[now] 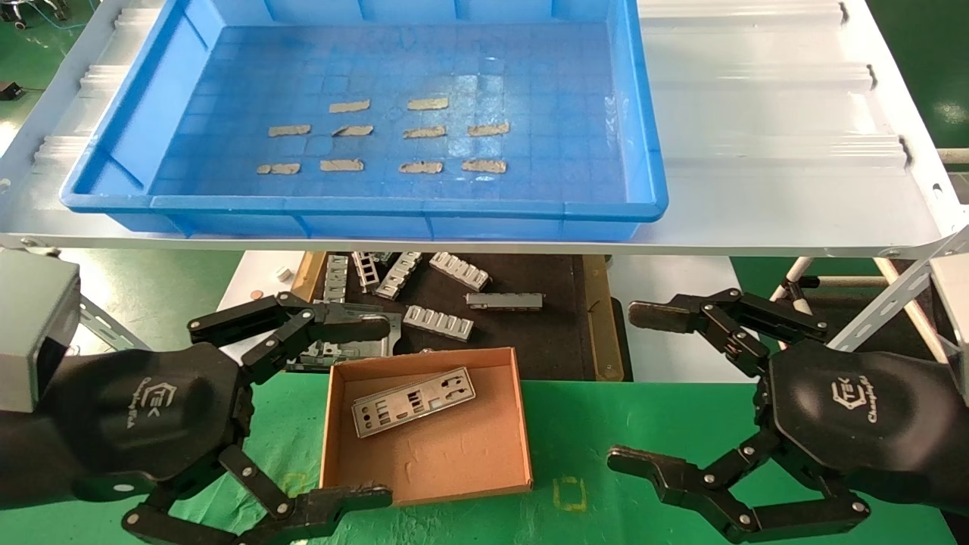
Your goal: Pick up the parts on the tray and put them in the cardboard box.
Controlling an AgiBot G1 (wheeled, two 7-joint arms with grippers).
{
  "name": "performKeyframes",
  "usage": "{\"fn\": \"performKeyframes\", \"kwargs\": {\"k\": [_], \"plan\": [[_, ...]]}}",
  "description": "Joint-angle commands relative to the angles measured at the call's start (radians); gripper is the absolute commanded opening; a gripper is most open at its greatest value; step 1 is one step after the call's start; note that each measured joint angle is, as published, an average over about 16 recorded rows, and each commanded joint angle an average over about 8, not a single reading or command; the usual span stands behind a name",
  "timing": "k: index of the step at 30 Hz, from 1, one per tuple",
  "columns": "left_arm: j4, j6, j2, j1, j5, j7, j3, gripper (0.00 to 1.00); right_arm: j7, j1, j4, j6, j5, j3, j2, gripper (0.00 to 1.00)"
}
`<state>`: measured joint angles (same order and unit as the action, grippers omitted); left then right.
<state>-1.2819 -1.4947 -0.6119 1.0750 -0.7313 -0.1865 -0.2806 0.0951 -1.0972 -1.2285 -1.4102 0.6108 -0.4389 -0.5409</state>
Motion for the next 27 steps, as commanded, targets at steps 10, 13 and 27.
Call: {"fn": "performKeyframes", "kwargs": {"k": [10,13,27], "plan": [[0.0,0.0,0.0,0.0,0.0,0.0,0.0,1.0,0.0,0.0,0.0,0.0,0.0,0.0,0.0,1.0],[0.0,0.0,0.0,0.0,0.0,0.0,0.0,1.0,0.0,0.0,0.0,0.0,0.0,0.0,0.0,1.0],[0.0,0.0,0.0,0.0,0.0,0.0,0.0,1.0,0.0,0.0,0.0,0.0,0.0,0.0,0.0,1.0]]}}
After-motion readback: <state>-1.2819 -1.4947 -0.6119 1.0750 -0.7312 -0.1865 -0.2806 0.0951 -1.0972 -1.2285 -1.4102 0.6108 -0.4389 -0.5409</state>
